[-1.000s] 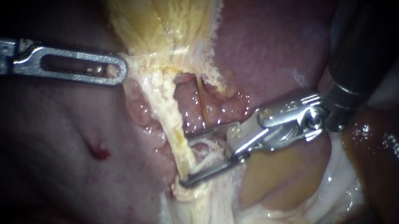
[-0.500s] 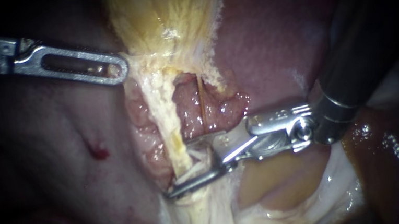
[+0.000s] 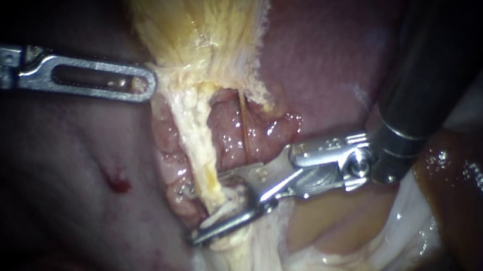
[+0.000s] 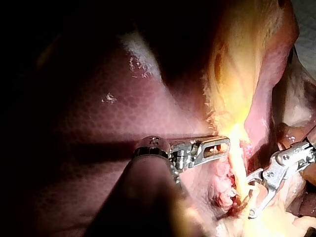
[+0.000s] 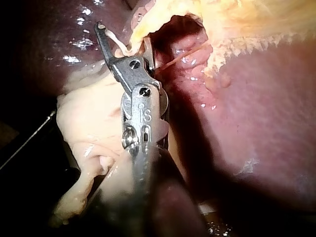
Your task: Clipping first clip left tube
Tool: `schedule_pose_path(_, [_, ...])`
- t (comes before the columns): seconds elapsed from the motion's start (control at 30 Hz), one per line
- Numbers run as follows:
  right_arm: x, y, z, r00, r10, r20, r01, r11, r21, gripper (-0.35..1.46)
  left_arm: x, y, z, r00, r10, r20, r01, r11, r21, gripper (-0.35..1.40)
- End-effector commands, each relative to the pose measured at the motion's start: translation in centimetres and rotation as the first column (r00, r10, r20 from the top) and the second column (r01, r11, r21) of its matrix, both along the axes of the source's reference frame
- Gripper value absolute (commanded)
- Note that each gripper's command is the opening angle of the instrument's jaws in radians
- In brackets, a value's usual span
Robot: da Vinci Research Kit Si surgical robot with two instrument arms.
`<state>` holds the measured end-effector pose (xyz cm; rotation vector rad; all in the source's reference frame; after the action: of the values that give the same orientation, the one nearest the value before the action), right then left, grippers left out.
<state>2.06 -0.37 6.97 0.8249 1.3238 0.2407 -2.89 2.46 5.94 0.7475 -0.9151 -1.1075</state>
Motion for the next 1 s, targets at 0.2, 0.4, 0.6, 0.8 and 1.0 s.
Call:
schedule_pose_path(0.2, [0.09,-0.02,0.03,0.9985,-0.044,-0.031,0.044,0.999,-0.003,0.50,-0.01,0.00,0.00,1.0000,0.000,0.000,0.000,1.000,0.000,-0.35])
schedule_pose_path(0.4, [0.10,-0.07,0.11,0.9970,-0.066,-0.042,0.065,0.998,-0.010,0.49,-0.02,0.00,0.00,1.0000,-0.001,0.000,0.001,1.000,0.000,-0.35])
schedule_pose_path(0.6, [0.11,-0.06,0.14,0.9971,-0.065,-0.041,0.064,0.998,-0.011,0.49,-0.03,0.00,0.01,1.0000,-0.002,-0.001,0.002,1.000,0.000,-0.35])
schedule_pose_path(0.8, [0.11,-0.06,0.14,0.9970,-0.065,-0.041,0.064,0.998,-0.010,0.49,-0.03,0.00,0.00,1.0000,-0.002,-0.001,0.002,1.000,0.000,-0.35])
schedule_pose_path(1.0, [0.10,-0.06,0.13,0.9972,-0.063,-0.040,0.062,0.998,-0.011,0.49,-0.03,0.00,0.01,1.0000,-0.002,-0.001,0.002,1.000,0.000,-0.35])
